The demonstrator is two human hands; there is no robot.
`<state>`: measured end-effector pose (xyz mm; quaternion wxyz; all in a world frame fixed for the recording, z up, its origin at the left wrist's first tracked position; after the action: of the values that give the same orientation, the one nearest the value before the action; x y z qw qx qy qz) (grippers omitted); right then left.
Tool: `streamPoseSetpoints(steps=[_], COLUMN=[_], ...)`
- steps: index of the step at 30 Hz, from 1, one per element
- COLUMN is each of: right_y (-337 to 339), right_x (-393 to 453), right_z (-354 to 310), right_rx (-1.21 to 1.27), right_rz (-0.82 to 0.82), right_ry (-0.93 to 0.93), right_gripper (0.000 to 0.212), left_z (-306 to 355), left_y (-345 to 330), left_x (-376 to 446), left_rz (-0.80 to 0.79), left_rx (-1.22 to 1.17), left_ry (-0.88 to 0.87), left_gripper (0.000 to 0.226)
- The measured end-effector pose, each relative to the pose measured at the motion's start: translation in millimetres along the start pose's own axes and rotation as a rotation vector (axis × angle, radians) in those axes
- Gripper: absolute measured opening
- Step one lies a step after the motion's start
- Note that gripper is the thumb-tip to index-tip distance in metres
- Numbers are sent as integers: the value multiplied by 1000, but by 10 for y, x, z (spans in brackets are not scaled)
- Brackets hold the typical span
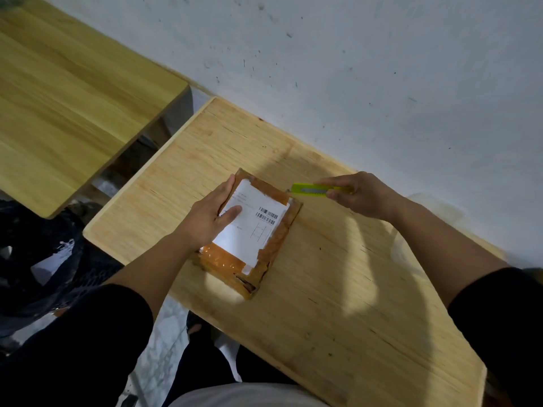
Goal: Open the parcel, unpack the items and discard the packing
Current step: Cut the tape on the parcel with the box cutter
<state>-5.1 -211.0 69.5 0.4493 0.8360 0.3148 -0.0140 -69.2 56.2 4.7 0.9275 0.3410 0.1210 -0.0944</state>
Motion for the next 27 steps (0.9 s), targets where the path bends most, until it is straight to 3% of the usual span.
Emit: streamPoseSetpoints(steps=[5, 10, 18, 27], right_y=[-72, -70, -853, -1378], right_x=[-255, -534, -649, -628], right_z=[-121, -85, -765, -1255], right_rx=[81, 209, 310, 144], right_rz=[112, 337, 79, 85], right_ry=[-13, -79, -39, -18], right_gripper=[32, 32, 37, 36], left_z=[21, 5, -220, -353], left_y=[35, 51, 140, 120], left_x=[-32, 4, -280, -330], left_rz=[-61, -110, -191, -247], left_rx=[-44, 32, -18, -116], left_ry=[33, 30, 22, -15], left_gripper=[66, 64, 57, 54])
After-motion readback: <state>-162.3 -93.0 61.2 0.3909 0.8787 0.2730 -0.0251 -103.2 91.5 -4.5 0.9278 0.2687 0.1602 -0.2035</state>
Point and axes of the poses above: each hand's wrist, its own x-axis towards the middle knuckle, its own y-axis out of the back of the hand, z = x × y, the point moved 6 cm from there along x, towards the middle knuckle, and after that the axes turned 7 degrees about y, right-handed, at the moved point
